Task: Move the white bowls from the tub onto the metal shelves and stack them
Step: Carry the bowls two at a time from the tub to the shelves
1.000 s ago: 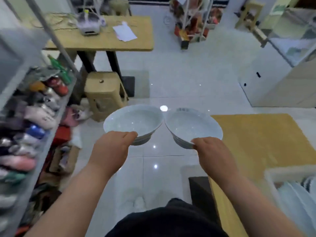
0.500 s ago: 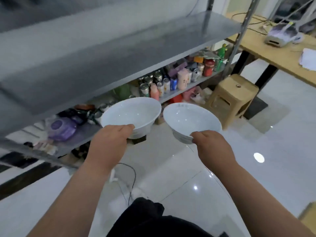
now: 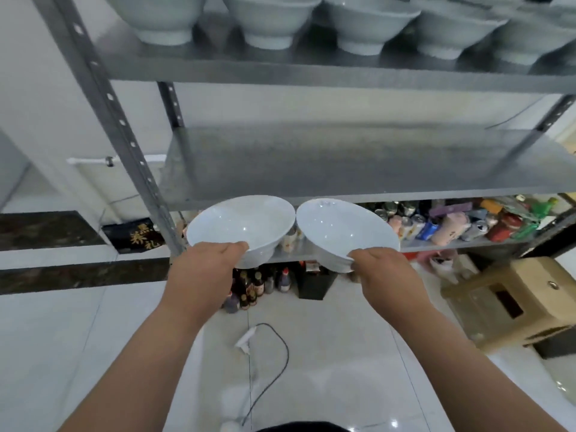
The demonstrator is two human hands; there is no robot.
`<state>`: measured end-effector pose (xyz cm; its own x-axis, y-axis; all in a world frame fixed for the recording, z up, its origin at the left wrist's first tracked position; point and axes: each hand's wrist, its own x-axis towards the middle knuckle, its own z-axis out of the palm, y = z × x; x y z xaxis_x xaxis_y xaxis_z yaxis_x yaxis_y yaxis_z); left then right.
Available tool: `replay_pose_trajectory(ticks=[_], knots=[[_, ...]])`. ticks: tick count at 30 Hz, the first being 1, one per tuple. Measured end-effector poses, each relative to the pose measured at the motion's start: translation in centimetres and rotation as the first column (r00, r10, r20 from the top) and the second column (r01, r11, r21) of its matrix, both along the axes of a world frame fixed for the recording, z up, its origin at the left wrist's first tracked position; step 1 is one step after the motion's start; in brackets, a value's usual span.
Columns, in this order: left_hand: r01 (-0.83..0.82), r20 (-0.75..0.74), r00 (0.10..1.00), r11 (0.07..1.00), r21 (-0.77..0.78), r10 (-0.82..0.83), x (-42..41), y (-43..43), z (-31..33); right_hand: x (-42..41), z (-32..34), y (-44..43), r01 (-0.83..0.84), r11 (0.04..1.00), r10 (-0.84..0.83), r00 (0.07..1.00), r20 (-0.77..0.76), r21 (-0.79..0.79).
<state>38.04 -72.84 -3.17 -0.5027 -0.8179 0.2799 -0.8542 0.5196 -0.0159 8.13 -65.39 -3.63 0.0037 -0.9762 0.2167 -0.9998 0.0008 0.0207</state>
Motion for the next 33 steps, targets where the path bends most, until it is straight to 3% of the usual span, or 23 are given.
replay_pose_trajectory(ticks=[9, 21, 25, 29, 33], knots=[[0.039, 0.034, 0.999, 0.997, -0.066, -0.036, 4.8, -8.1, 0.7, 4.4, 1.0, -9.2, -0.065, 0.993, 0.062, 0.997, -0.041, -0.096], [-0.022, 0.116, 0.993, 0.995, -0.098, 0.033, 4.2, -17.9, -1.0, 4.9, -2.6, -20.3, -0.076, 0.997, 0.076, 0.997, 0.005, -0.03], [-0.062, 0.21, 0.976, 0.998, 0.003, 0.06, 3.3, -21.1, -1.6, 4.2, -4.0, -23.9, -0.119, 0.993, 0.12, 0.991, -0.062, 0.02], [-0.193, 0.268, 0.952, 0.969, 0.153, 0.147, 2.2, -24.1, -3.0, 3.6, -5.4, -27.4, -0.143, 0.987, 0.143, 0.99, 0.009, 0.075], [-0.158, 0.22, 0.966, 0.983, 0.09, 0.135, 2.3, -25.9, -4.7, 2.9, -6.4, -29.9, -0.165, 0.986, 0.164, 0.986, 0.029, 0.033]])
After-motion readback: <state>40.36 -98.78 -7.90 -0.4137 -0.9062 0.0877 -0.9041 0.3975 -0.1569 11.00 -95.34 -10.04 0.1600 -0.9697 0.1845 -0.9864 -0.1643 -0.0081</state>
